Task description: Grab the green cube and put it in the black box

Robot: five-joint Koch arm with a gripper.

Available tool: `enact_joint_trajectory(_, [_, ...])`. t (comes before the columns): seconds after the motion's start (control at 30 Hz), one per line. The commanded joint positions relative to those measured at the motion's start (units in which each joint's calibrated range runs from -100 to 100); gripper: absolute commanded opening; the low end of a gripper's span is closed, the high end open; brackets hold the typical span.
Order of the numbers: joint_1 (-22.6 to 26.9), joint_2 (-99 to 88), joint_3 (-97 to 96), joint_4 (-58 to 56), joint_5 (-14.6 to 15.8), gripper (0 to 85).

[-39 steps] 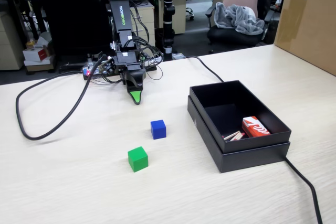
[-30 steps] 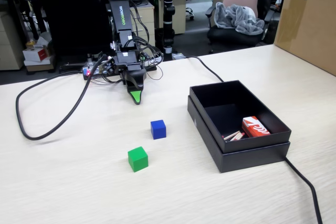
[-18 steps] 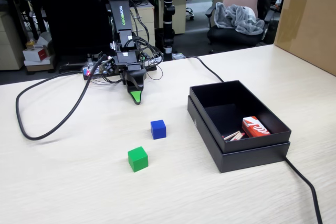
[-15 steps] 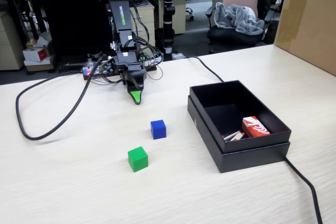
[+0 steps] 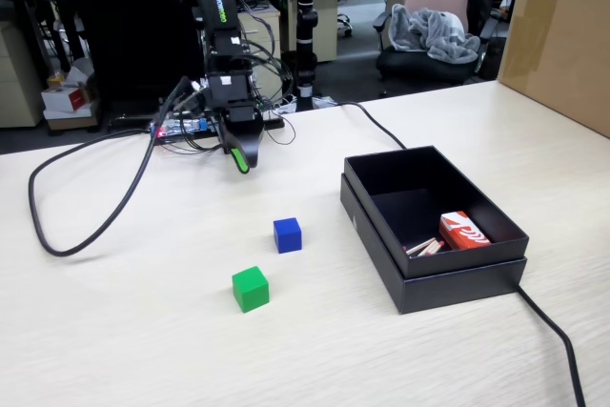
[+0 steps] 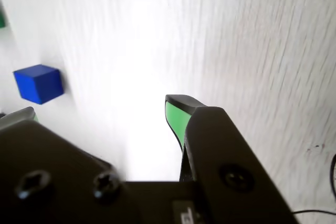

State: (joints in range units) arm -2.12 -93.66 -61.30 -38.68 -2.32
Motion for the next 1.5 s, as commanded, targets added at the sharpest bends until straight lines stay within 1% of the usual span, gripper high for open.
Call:
enact_joint_trajectory(0.0, [-0.1, 5.1, 10.1, -5.7, -0.4, 47.7])
enact_joint_trajectory(0.17, [-0.8, 22.8, 30.4, -12.8, -1.5, 47.6])
enact_joint_trajectory(0.3, [-2.2, 40.0, 45.4, -12.9, -2.6, 47.2])
enact_joint_trajectory(0.47, [-3.6, 60.4, 61.4, -12.9, -4.8, 47.2])
enact_joint_trajectory(0.57, [-4.0, 71.2, 69.3, -12.9, -5.2, 47.3])
enact_joint_trajectory(0.73, [-4.0, 83.2, 76.9, -12.9, -5.9, 47.5])
enact_joint_trajectory(1.07, [-3.5, 100.9, 88.3, -12.9, -6.0, 47.6])
enact_joint_trajectory(1.47, [-3.4, 112.0, 95.3, -12.8, -6.7, 47.5])
